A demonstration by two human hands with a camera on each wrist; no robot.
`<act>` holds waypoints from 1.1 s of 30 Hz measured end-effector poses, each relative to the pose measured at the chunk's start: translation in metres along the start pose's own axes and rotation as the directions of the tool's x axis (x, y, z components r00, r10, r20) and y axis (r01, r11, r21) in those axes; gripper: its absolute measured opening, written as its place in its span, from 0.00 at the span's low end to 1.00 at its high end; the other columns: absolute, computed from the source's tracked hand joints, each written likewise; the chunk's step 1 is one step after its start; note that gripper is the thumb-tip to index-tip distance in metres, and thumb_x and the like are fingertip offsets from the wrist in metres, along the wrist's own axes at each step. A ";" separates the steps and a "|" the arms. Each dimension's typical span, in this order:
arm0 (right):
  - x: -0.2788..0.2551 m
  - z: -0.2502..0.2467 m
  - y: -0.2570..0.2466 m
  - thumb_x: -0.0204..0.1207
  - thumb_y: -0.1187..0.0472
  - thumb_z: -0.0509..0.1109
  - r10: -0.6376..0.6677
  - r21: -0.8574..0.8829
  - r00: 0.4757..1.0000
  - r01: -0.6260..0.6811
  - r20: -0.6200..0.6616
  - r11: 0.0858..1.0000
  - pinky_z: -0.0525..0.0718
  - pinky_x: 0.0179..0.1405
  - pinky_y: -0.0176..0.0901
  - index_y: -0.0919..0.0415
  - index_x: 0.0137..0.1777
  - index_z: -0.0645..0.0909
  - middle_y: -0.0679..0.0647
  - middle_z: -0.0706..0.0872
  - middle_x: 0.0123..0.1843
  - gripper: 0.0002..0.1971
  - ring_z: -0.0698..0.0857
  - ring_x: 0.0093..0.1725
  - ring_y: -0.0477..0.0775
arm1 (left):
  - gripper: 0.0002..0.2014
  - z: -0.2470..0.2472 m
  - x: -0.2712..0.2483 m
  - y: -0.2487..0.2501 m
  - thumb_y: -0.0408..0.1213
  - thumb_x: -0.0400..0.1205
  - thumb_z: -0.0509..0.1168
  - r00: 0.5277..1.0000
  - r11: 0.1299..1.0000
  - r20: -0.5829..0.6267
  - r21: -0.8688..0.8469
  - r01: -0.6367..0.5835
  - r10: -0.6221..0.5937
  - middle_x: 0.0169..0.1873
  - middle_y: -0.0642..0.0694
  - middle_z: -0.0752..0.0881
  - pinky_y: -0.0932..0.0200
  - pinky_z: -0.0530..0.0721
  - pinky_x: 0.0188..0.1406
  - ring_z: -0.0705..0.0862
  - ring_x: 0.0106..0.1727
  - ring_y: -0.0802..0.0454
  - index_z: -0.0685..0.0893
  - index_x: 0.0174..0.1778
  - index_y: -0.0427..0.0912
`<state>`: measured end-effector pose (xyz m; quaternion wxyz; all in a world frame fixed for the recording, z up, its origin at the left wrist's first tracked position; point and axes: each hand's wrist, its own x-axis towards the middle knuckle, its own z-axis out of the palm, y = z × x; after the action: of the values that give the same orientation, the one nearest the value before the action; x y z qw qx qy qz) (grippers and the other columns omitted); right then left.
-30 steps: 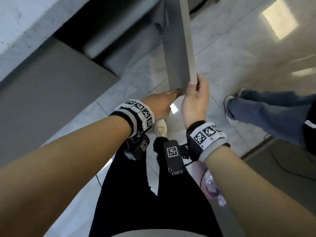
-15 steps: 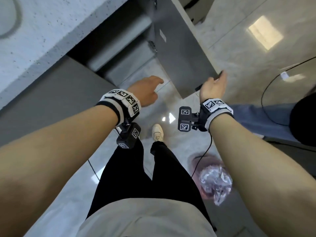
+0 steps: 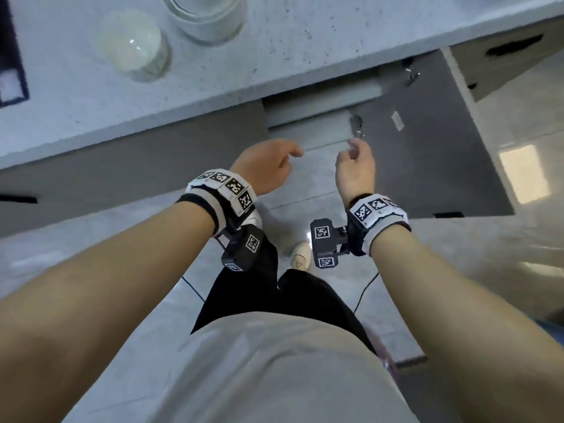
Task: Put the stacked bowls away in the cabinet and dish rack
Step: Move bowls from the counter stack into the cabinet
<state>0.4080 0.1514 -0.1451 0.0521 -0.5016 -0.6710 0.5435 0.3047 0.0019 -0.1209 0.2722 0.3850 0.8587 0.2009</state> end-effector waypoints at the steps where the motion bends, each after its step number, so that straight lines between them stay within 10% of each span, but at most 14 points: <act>1: -0.001 0.018 -0.018 0.81 0.65 0.61 -0.053 -0.011 0.997 0.054 0.051 0.998 0.84 0.66 0.53 0.58 0.69 0.77 0.53 0.83 0.55 0.17 0.86 0.57 0.58 | 0.20 -0.014 -0.006 -0.013 0.32 0.82 0.54 0.999 0.999 -0.038 -0.016 0.038 -0.038 0.64 0.51 0.85 0.54 0.79 0.64 0.83 0.62 0.51 0.82 0.66 0.49; 9: -0.011 0.144 -0.138 0.83 0.64 0.60 -0.332 -0.148 0.837 0.431 0.436 0.890 0.83 0.65 0.48 0.59 0.65 0.82 0.54 0.87 0.63 0.15 0.86 0.59 0.53 | 0.14 -0.111 -0.054 -0.132 0.41 0.83 0.57 0.837 0.897 -0.330 -0.235 0.375 -0.436 0.57 0.52 0.87 0.49 0.84 0.58 0.86 0.56 0.50 0.81 0.62 0.51; 15: 0.004 0.223 -0.184 0.82 0.59 0.59 -0.202 -0.216 0.785 0.391 0.585 0.895 0.84 0.66 0.61 0.58 0.77 0.71 0.56 0.82 0.68 0.23 0.85 0.63 0.59 | 0.23 -0.165 -0.040 -0.199 0.51 0.86 0.55 0.702 0.746 -0.281 -0.393 0.538 -0.654 0.50 0.50 0.84 0.51 0.79 0.54 0.83 0.48 0.48 0.70 0.75 0.44; 22: 0.019 0.265 -0.204 0.81 0.67 0.60 -0.150 -0.073 0.799 0.236 0.583 0.969 0.87 0.41 0.49 0.56 0.79 0.68 0.54 0.86 0.52 0.25 0.86 0.42 0.56 | 0.26 -0.185 0.006 -0.218 0.38 0.84 0.55 0.784 0.599 -0.049 -0.676 0.430 -0.619 0.48 0.40 0.89 0.65 0.81 0.25 0.87 0.37 0.51 0.61 0.80 0.40; 29: 0.015 0.248 -0.190 0.84 0.63 0.60 -0.109 -0.018 0.786 0.151 0.609 0.988 0.93 0.44 0.52 0.51 0.79 0.69 0.62 0.86 0.61 0.23 0.90 0.44 0.59 | 0.20 -0.171 0.002 -0.210 0.34 0.80 0.53 0.745 0.494 -0.019 -0.759 0.424 -0.667 0.35 0.37 0.90 0.55 0.86 0.35 0.88 0.32 0.44 0.73 0.68 0.38; 33: 0.009 0.204 -0.173 0.86 0.55 0.59 -0.092 0.035 0.800 0.089 0.593 0.995 0.89 0.28 0.44 0.50 0.81 0.68 0.56 0.83 0.67 0.23 0.91 0.34 0.50 | 0.10 -0.162 -0.001 -0.182 0.31 0.76 0.56 0.789 0.454 0.084 -0.779 0.433 -0.609 0.24 0.39 0.87 0.55 0.84 0.33 0.84 0.28 0.42 0.80 0.49 0.36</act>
<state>0.1713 0.0364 -0.0965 -0.1330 -0.2737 -0.6754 0.6717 0.1038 -0.1343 -0.0970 0.3654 -0.0744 0.7887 0.4888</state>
